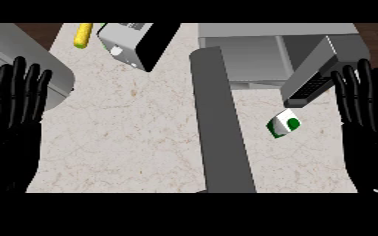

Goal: Pick up the milk, place it into the microwave and close the microwave

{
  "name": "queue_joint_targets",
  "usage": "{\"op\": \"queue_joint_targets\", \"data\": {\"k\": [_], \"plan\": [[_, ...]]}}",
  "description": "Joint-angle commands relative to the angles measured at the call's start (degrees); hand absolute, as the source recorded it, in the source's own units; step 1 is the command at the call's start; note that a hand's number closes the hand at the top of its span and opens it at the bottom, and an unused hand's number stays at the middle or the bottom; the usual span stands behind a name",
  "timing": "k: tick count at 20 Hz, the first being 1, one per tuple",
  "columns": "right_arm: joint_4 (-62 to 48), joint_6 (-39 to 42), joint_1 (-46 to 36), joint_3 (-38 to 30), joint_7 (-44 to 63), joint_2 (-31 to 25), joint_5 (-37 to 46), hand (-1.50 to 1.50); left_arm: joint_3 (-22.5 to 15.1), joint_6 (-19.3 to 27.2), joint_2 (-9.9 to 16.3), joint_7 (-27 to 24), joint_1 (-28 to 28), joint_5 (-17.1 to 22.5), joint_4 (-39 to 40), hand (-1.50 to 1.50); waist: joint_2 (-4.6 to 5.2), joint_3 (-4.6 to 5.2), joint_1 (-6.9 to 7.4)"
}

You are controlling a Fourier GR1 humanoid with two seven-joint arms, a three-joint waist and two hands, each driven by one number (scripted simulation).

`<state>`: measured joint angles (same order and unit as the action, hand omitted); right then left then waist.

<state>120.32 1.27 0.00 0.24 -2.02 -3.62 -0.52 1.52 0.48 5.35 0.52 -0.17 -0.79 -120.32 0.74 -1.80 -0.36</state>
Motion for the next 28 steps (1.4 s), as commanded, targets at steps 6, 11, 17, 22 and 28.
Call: {"op": "queue_joint_targets", "data": {"k": [6, 11, 17, 22, 28], "plan": [[-2.99, 1.80, 6.32, -2.93, -6.71, -1.38, 1.25, -1.50, -3.86, -0.59, -1.89, -5.57, 0.31, -3.60, 4.59, -1.50, -0.75, 1.80, 0.18], [-3.08, 6.92, 14.46, -1.68, -5.98, -0.70, -5.31, -1.50, -15.54, 10.11, -5.26, -4.06, 3.76, -0.92, 9.18, -1.50, -0.79, 1.78, -0.25], [-1.11, 8.98, 21.76, -3.23, -8.33, -0.91, -5.50, -1.50, -23.82, 12.62, -5.32, -9.26, 13.21, -2.59, 6.39, -1.50, -0.86, 1.80, 0.13], [-6.34, 8.76, 22.19, -2.35, -12.00, 0.77, -1.93, -1.50, -29.83, 20.20, -5.34, -11.50, 9.45, -4.15, 12.48, -1.50, -0.78, 1.80, 0.16], [-16.51, 10.99, 24.56, -3.72, -23.62, 0.59, 0.52, -1.50, -33.90, 24.49, -5.34, -14.69, 12.80, -4.65, 12.08, -1.50, -0.79, 1.79, 0.25]]}}
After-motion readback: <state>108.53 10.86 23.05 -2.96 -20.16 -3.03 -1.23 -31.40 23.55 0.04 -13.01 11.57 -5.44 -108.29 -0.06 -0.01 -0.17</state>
